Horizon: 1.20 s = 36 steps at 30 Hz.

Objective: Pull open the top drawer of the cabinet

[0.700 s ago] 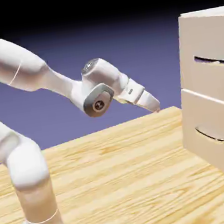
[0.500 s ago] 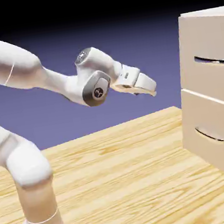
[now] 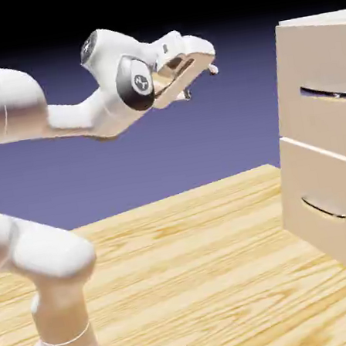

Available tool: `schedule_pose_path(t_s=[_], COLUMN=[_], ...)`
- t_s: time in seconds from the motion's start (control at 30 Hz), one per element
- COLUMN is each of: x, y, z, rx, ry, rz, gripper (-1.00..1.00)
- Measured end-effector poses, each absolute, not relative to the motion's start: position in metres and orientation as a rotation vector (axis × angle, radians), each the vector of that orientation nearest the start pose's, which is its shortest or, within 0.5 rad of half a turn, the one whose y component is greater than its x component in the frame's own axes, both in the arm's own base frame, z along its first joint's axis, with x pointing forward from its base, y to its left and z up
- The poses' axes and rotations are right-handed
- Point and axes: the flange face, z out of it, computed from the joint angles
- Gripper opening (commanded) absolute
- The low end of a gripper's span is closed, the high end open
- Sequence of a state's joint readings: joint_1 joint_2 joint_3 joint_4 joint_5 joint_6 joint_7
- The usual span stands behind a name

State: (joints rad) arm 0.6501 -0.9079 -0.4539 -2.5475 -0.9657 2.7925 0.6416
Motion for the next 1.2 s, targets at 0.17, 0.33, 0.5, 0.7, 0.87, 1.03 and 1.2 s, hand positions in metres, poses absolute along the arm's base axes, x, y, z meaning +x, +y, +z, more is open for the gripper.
schedule_pose_path(t_s=[0.17, 0.33, 0.5, 0.7, 0.87, 1.03, 1.2], x=[0.341, 0.348, 0.367, 0.404, 0.446, 0.493, 0.542], y=[0.034, 0.011, -0.013, -0.038, -0.049, -0.048, -0.032], z=[0.664, 0.677, 0.679, 0.665, 0.641, 0.603, 0.555], rx=[-2.482, -2.437, -2.404, -2.388, -2.399, -2.428, -2.468], ry=[-0.429, -0.551, -0.639, -0.715, -0.77, -0.836, -0.925], rz=[-1.843, -1.989, -2.121, -2.255, -2.345, -2.413, -2.466], gripper=[0.0, 0.0, 0.0, 0.0, 0.0, 0.0, 0.0])
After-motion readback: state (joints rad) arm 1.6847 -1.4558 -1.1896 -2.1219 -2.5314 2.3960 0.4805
